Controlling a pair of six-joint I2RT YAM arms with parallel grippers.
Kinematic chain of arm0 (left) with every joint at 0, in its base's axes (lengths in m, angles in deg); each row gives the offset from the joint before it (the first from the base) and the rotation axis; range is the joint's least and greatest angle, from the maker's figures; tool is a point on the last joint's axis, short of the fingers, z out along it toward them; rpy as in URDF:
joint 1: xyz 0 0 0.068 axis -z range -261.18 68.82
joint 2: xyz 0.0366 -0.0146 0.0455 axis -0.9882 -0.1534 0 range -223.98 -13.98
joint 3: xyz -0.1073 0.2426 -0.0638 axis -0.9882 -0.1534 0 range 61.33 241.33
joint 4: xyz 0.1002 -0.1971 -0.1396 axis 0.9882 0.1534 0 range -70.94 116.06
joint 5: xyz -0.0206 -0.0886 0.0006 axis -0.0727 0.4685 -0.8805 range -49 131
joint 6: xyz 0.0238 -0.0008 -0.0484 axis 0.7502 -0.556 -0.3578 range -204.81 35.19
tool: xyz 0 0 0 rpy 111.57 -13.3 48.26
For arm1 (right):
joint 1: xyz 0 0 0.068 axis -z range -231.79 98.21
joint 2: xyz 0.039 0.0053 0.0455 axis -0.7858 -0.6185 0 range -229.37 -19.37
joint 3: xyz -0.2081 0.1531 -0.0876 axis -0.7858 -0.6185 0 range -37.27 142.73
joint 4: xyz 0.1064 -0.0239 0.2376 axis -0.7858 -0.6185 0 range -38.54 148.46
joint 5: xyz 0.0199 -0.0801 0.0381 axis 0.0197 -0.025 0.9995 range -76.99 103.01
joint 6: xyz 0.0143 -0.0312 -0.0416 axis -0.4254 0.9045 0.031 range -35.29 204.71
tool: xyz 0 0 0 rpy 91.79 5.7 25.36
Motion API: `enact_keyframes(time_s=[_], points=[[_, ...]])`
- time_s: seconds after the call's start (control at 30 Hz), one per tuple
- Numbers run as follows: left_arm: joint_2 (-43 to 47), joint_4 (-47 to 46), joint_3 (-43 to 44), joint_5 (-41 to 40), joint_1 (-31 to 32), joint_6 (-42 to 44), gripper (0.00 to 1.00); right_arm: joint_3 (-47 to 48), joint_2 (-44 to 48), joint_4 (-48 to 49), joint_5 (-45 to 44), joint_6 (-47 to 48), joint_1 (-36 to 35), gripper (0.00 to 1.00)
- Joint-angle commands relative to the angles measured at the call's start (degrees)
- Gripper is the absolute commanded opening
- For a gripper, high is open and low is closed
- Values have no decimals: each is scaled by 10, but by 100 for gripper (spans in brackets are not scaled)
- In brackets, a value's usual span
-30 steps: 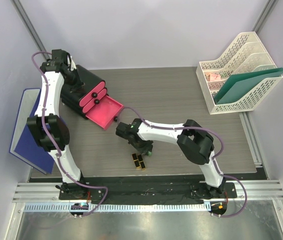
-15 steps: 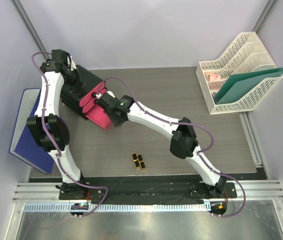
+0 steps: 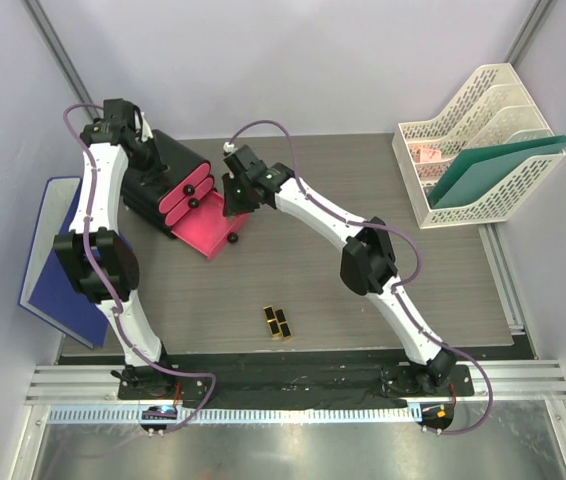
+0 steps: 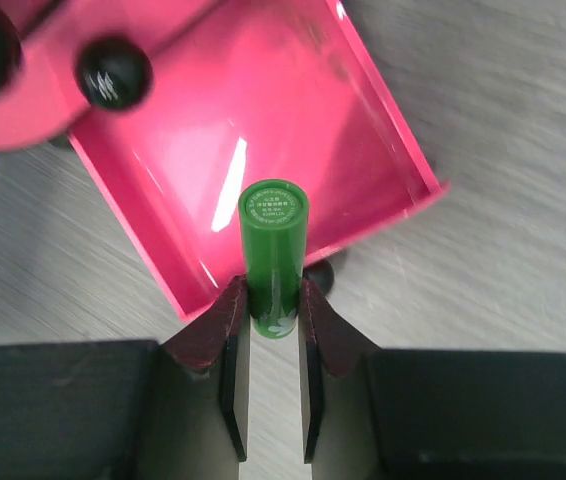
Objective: Organize the makeup
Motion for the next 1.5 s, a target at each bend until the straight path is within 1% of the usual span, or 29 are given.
enact_keyframes(time_s=[0.0, 0.03, 0.07, 0.13, 0.23, 0.27, 0.37, 0.47, 0.57, 0.6, 0.63, 0.7, 0.73, 0.8, 0.83, 0.9, 0.93, 1.03, 1.17, 1.27, 1.4, 1.47], points=[[-24, 69, -27, -23, 5, 13, 0, 39, -17, 67, 58, -44, -2, 27], [-24, 68, -27, -23, 5, 13, 0, 39, -22, 70, 63, -49, -2, 30], [-24, 69, -27, -23, 6, 13, 0, 36, -25, 73, 67, -56, -2, 36], [-25, 70, -26, -22, 5, 13, 0, 32, -28, 81, 74, -63, -2, 41], [-26, 71, -22, -23, 5, 13, 0, 28, -31, 87, 81, -72, -1, 57], [-26, 71, -21, -23, 5, 13, 0, 28, -30, 87, 81, -73, -2, 65], [-28, 72, -18, -23, 6, 13, 0, 19, -12, 88, 67, -65, -2, 75], [-28, 72, -16, -23, 5, 13, 0, -1, 15, 87, 50, -49, -1, 76], [-29, 72, -14, -19, 6, 11, 0, -49, 68, 61, 37, -17, 0, 76], [-29, 72, -14, -18, 6, 11, 0, -65, 99, 49, 33, -5, 1, 76], [-29, 71, -13, -18, 5, 11, 0, -98, 112, 19, 27, 17, -1, 76], [-29, 71, -13, -19, 6, 11, 0, -134, 152, -15, 24, 41, -2, 75], [-27, 71, -14, -19, 6, 11, 0, -173, 167, -33, 19, 62, -4, 75], [-28, 71, -14, -15, 6, 11, 0, -213, 188, -87, 16, 81, -9, 74], [-28, 72, -16, -15, 6, 11, 0, -253, 210, -119, 14, 98, -18, 74], [-27, 71, -19, -13, 6, 11, 0, -293, 232, -146, 15, 109, -29, 74], [-27, 69, -23, -13, 6, 11, 0, -329, 249, -164, 18, 111, -34, 74], [-31, 68, -27, -13, 6, 11, 0, -378, 270, -196, 41, 111, -64, 74], [-33, 67, -28, -11, 5, 11, 0, -397, 269, -234, 53, 106, -107, 73], [-35, 67, -27, -11, 6, 11, 0, -400, 262, -256, 69, 105, -125, 71], [-34, 65, -30, -10, 7, 11, 0, -393, 242, -284, 56, 122, -160, 69], [-33, 61, -34, -9, 7, 11, 0, -393, 230, -294, 53, 131, -165, 66]])
